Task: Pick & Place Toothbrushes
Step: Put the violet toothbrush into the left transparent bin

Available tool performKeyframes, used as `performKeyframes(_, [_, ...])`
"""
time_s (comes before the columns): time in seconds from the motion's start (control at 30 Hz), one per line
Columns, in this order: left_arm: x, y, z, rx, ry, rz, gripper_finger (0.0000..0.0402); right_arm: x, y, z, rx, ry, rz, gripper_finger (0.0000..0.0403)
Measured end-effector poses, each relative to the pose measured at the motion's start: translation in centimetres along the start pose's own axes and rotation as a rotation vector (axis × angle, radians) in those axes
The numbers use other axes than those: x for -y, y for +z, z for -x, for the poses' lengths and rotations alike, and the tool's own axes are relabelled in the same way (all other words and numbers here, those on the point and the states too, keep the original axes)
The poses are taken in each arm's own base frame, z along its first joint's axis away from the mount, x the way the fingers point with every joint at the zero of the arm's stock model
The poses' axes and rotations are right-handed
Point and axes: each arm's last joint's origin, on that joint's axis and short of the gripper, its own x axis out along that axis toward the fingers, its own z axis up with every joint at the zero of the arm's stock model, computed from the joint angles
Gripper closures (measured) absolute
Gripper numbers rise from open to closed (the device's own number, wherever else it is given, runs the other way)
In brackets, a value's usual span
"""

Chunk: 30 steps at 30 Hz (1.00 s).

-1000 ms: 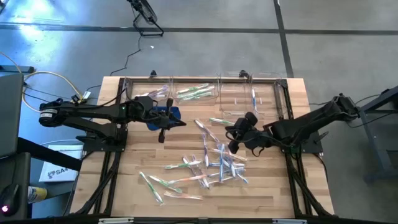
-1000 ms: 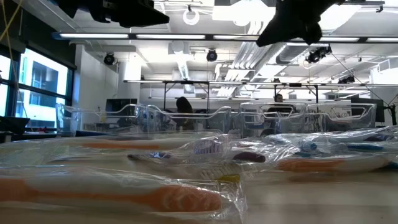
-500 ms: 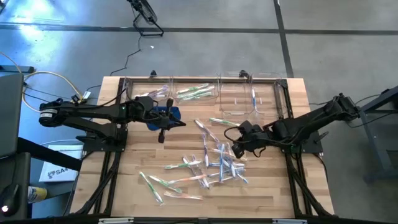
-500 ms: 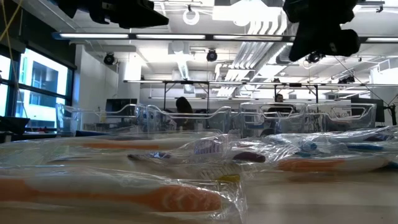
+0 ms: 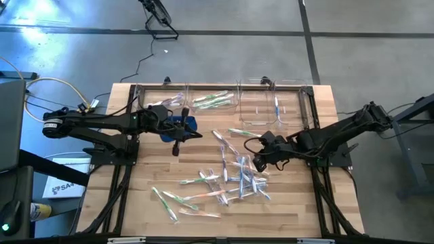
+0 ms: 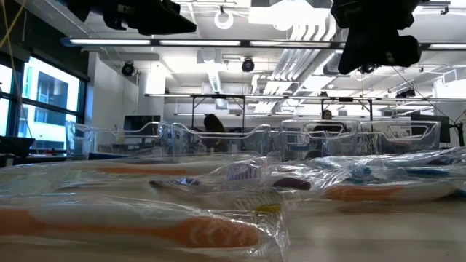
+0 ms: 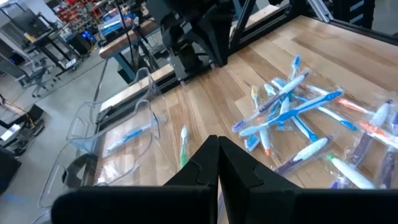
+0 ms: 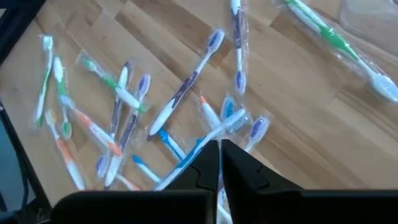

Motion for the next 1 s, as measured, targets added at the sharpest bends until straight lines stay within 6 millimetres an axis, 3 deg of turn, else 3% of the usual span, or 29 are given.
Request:
performKeyframes(0.27, [0.0,0.01,0.0,0.001,0.0,0.0,0.0401,0.36,-0.02,-0.02,0.033,-0.05,0.01,0.0292])
performKeyframes(0.4, [0.0,0.01,0.0,0.001,0.0,0.0,0.0401,0.34,0.01,-0.02,0.04,-0.049,0.009,0.0264])
performKeyframes(1.0, [0.0,0.0,0.0,0.001,0.0,-0.001,0.0401,-0.48,0.58,-0.05,0.085,0.036,0.0,0.0256])
